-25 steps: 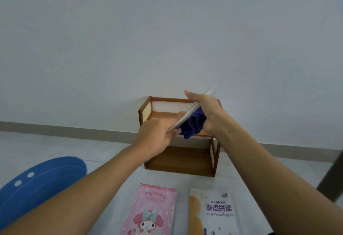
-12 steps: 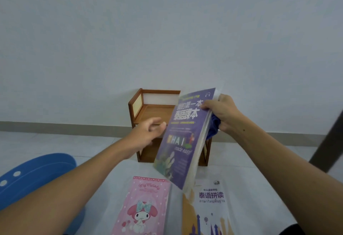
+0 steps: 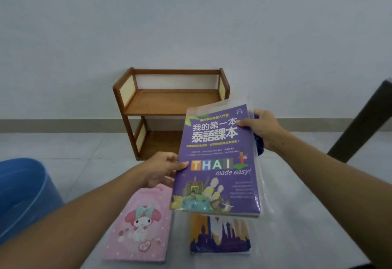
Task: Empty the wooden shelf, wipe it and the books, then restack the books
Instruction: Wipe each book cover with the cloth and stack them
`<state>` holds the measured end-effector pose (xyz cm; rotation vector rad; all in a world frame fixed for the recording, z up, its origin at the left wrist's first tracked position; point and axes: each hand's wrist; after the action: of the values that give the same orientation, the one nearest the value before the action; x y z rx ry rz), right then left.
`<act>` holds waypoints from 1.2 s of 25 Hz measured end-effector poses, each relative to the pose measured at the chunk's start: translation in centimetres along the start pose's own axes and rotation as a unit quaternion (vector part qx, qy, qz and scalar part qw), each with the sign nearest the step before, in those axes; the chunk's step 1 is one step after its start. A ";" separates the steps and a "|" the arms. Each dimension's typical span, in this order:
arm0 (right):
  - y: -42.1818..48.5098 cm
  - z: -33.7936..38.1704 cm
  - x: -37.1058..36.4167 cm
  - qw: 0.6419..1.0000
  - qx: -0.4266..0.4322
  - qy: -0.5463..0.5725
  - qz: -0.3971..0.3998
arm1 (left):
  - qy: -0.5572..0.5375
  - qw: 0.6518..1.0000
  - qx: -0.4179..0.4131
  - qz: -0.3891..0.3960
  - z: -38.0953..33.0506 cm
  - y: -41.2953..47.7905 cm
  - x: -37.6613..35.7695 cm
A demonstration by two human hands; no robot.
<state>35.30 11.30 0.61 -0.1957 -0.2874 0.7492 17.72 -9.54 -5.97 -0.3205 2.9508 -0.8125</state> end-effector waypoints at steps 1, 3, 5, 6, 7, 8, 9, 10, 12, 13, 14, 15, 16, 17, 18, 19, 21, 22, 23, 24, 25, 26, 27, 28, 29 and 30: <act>0.7 -1.6 0.3 1.000 -0.017 -0.009 -0.011 | 0.005 1.000 0.005 -0.012 1.3 1.3 -0.9; 2.2 -4.8 0.5 0.998 -0.046 -0.026 -0.031 | 0.009 0.999 0.019 -0.042 4.0 3.8 -2.6; 3.7 -8.4 0.1 0.995 -0.071 -0.050 -0.045 | 0.002 0.996 0.043 -0.083 6.8 6.0 -3.7; 4.3 -10.1 -0.1 0.994 -0.082 -0.060 -0.047 | 0.002 0.994 0.054 -0.097 8.0 6.9 -4.0; 5.0 -11.8 -0.4 0.992 -0.094 -0.072 -0.048 | 0.007 0.992 0.066 -0.104 9.3 7.9 -4.2; 5.5 -13.3 -0.7 0.990 -0.102 -0.084 -0.050 | 0.015 0.991 0.075 -0.109 10.4 8.6 -4.4; 5.8 -14.5 -0.8 0.989 -0.106 -0.095 -0.049 | 0.021 0.990 0.081 -0.113 11.2 9.0 -4.7; 6.3 -15.7 -0.9 0.988 -0.109 -0.099 -0.045 | 0.026 0.989 0.086 -0.119 12.1 9.7 -4.9; 7.2 -17.5 -1.3 0.986 -0.122 -0.105 -0.038 | 0.041 0.985 0.099 -0.133 13.8 10.9 -5.1; 7.5 -18.2 -1.5 0.985 -0.131 -0.110 -0.037 | 0.044 0.984 0.104 -0.138 14.4 11.4 -5.2; 7.8 -18.8 -1.7 0.983 -0.136 -0.115 -0.038 | 0.047 0.983 0.106 -0.142 15.0 11.8 -5.2; 8.1 -19.4 -1.9 0.982 -0.139 -0.119 -0.039 | 0.047 0.983 0.108 -0.142 15.5 12.1 -5.2; 8.4 -20.0 -2.1 0.982 -0.139 -0.121 -0.039 | 0.048 0.982 0.112 -0.143 16.0 12.5 -5.1; 8.6 -20.4 -2.2 0.982 -0.137 -0.123 -0.039 | 0.049 0.981 0.116 -0.146 16.3 12.8 -5.0; 8.7 -20.8 -2.3 0.982 -0.137 -0.123 -0.038 | 0.049 0.980 0.121 -0.148 16.6 12.9 -4.9; 8.8 -21.2 -2.4 0.982 -0.139 -0.124 -0.035 | 0.048 0.979 0.127 -0.150 16.9 13.1 -4.7; 8.9 -22.0 -2.5 0.982 -0.140 -0.125 -0.030 | 0.044 0.979 0.134 -0.150 17.6 13.3 -4.6; 9.0 -22.4 -2.6 0.981 -0.141 -0.127 -0.030 | 0.042 0.978 0.138 -0.150 17.9 13.4 -4.6; 9.0 -22.8 -2.7 0.981 -0.142 -0.131 -0.031 | 0.040 0.977 0.143 -0.152 18.2 13.5 -4.6; 9.0 -23.2 -2.9 0.980 -0.143 -0.137 -0.034 | 0.041 0.976 0.146 -0.154 18.4 13.7 -4.7; 9.0 -23.5 -3.0 0.979 -0.143 -0.141 -0.039 | 0.047 0.976 0.148 -0.155 18.6 13.8 -4.7; 9.0 -23.8 -3.0 0.978 -0.143 -0.143 -0.045 | 0.060 0.975 0.149 -0.152 18.8 14.0 -4.7; 9.1 -23.9 -3.0 0.978 -0.144 -0.142 -0.049 | 0.080 0.975 0.146 -0.149 18.9 14.2 -4.7; 9.1 -24.0 -3.0 0.978 -0.143 -0.143 -0.053 | 0.116 0.972 0.142 -0.144 19.0 14.4 -4.6; 9.2 -24.1 -2.9 0.977 -0.144 -0.146 -0.059 | 0.168 0.966 0.140 -0.135 19.1 14.6 -4.5; 9.2 -24.0 -2.6 0.975 -0.147 -0.152 -0.071 | 0.224 0.956 0.140 -0.124 19.1 14.7 -4.4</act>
<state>35.37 14.39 -25.05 -0.3384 -0.6982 0.5908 21.59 -5.76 -29.88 -0.5596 3.1670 -1.5015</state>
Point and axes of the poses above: each hand's wrist, its own y-axis towards the middle knuckle, its own x-axis out of the back of the hand, z = x × y, and after that the axes turned 12 degrees about z, right-handed
